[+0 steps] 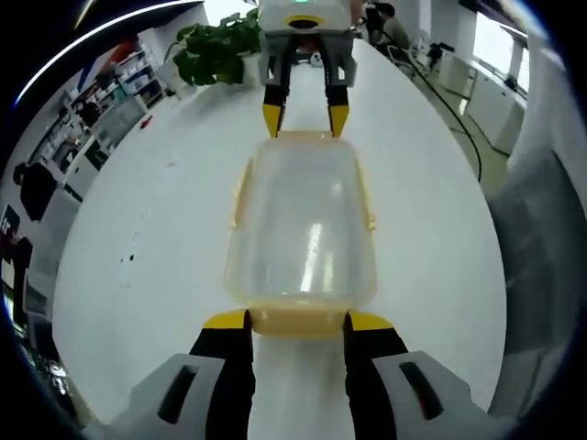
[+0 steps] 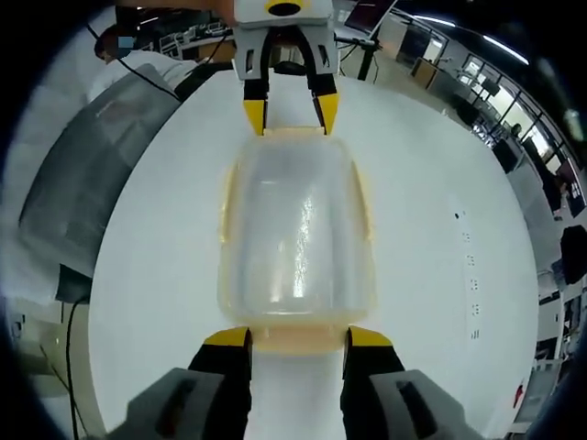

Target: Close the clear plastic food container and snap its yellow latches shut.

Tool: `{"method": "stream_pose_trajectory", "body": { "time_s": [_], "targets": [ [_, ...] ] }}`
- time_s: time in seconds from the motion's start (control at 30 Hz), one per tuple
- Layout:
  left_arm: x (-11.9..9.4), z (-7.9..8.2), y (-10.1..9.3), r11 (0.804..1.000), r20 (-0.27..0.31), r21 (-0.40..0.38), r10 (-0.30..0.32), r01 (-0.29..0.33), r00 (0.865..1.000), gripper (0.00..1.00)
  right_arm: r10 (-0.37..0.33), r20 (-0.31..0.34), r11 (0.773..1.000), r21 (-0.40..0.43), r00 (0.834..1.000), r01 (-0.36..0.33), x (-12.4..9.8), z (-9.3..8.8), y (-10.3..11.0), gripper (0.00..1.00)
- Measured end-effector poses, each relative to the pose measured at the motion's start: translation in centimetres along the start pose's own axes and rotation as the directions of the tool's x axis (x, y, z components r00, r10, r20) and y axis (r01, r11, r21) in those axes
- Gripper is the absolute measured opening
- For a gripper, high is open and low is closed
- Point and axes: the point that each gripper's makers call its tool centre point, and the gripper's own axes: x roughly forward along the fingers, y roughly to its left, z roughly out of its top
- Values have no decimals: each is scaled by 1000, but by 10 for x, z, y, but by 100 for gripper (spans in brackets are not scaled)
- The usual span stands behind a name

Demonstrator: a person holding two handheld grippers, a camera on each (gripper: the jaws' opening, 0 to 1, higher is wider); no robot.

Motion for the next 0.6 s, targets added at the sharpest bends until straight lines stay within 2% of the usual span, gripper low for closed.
{"method": "stream_pose_trajectory", "body": {
  "time_s": [0.6],
  "targets": [
    [4, -1, -3, 1000, 17, 6, -20, 20, 1000, 36, 23, -2, 1000, 21, 1000, -23, 1, -2, 5, 37]
  ]
}}
